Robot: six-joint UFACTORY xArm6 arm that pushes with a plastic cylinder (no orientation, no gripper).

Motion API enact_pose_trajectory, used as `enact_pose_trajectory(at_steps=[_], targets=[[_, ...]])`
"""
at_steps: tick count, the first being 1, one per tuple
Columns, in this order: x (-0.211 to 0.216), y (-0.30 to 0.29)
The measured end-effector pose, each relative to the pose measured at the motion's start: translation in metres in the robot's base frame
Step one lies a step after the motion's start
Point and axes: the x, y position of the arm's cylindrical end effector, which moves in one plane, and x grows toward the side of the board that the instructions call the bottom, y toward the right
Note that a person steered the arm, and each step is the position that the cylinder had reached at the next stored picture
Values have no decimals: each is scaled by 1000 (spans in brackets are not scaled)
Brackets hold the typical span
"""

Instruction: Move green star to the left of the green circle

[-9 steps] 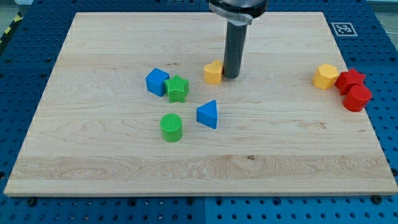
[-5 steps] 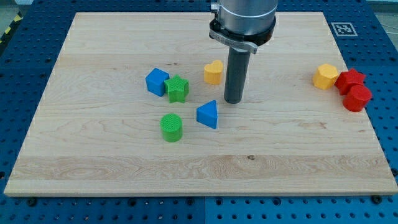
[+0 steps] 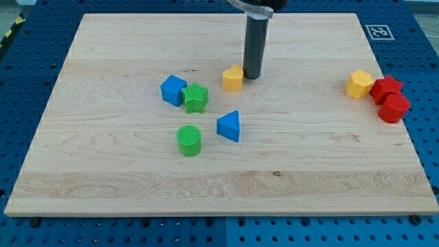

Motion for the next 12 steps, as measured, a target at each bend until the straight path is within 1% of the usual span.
enact_pose_trajectory(at_steps=[3,8,11,12], targets=[[48,-37],[54,-101],[77,-148],[97,-155]])
